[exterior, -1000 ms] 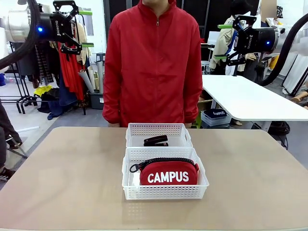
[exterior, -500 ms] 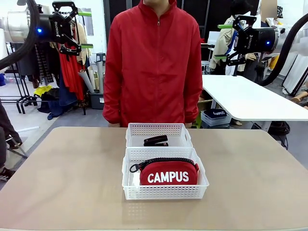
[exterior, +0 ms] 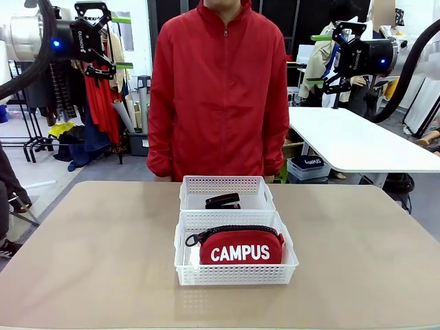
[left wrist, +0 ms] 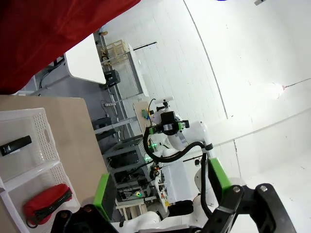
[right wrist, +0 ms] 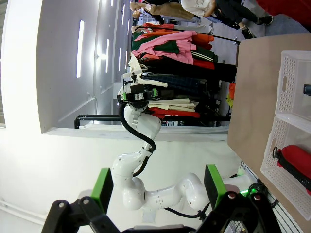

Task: Distribute items into two baskets.
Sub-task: Place the picked Stapler into the Organizing basket as instructed by the person.

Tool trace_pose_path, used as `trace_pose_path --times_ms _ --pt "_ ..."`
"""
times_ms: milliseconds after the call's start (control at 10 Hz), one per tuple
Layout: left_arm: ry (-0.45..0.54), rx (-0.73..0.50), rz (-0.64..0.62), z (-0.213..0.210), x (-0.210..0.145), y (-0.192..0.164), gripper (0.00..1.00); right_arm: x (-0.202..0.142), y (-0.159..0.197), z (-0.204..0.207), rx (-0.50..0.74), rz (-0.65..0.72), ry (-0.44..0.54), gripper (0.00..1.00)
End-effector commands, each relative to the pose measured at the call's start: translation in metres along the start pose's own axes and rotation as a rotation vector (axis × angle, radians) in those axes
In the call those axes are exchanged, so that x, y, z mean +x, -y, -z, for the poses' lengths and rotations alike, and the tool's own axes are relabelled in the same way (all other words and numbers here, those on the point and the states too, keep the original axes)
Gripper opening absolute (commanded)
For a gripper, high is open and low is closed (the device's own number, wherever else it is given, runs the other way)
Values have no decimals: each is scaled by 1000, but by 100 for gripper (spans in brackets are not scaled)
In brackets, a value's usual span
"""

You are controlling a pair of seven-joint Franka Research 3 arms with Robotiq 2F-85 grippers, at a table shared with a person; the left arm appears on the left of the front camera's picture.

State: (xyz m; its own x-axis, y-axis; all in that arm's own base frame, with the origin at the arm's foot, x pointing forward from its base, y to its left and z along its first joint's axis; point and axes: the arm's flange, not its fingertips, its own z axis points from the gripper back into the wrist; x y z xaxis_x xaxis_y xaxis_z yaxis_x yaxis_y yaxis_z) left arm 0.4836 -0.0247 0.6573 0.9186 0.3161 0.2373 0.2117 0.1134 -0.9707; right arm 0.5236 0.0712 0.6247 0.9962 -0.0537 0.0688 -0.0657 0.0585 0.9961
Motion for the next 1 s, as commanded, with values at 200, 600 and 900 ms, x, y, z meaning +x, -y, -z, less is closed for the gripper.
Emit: trace_pose_path --times_ms 200,600,900 --pt "4 -7 -3 -1 0 1 100 -1 -4 1 8 11 0 100" --pt "4 -7 -3 -1 0 1 100 -1 -4 1 8 11 0 100" --pt "4 -7 -3 -1 0 1 100 -1 -4 1 8 11 0 100"
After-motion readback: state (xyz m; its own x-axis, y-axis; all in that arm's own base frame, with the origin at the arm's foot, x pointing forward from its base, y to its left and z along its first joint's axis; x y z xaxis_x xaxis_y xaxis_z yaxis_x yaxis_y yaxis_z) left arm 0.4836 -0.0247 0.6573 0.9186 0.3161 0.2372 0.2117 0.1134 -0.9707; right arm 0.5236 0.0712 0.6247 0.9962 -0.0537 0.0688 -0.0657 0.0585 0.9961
